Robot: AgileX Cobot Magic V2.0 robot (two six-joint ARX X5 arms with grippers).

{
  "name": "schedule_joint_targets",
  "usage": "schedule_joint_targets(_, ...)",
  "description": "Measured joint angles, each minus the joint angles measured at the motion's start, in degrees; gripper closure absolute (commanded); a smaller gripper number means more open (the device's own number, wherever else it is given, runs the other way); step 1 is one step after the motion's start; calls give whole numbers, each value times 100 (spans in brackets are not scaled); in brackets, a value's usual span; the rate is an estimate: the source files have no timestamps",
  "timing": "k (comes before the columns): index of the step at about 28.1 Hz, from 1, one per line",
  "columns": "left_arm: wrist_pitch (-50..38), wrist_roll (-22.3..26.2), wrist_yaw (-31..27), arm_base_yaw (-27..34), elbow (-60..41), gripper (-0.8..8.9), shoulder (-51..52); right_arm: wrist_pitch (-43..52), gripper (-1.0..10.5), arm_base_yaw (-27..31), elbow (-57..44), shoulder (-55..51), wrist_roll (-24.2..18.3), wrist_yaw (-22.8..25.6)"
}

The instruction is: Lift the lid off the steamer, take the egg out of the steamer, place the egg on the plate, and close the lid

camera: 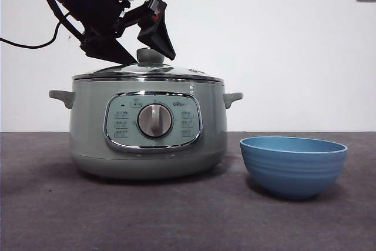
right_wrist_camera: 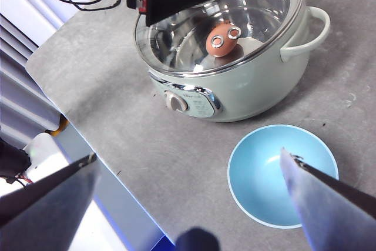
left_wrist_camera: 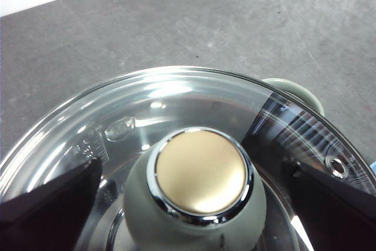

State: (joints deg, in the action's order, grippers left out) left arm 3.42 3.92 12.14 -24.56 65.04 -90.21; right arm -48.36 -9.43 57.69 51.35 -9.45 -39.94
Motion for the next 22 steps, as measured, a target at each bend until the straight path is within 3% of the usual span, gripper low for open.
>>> schedule_joint_targets(2, -2, 7, 0, 0, 0, 276, -7, 0, 380, 0, 0, 0, 0, 0)
schedule_joint_targets(4, 0, 13, 2, 0, 0, 446, -4, 0, 379, 0, 0, 0, -2, 0)
schedule_joint_targets(6, -2, 15, 2, 0, 0, 550, -7, 0, 380, 0, 0, 0, -2, 0)
schedule_joint_targets(11, 0, 17, 20, -13, 0, 685, -7, 0, 380, 0, 0, 0, -2, 2)
schedule_joint_targets(14, -2, 20, 24, -15, 0, 703, -7, 0, 380, 0, 0, 0, -2, 0)
schedule_joint_targets(16, -2, 20, 26, -15, 0, 834, -7, 0, 380, 0, 0, 0, -2, 0)
schedule_joint_targets(22, -55, 17, 28, -15, -2, 822, -7, 0, 380, 0, 0, 0, -2, 0)
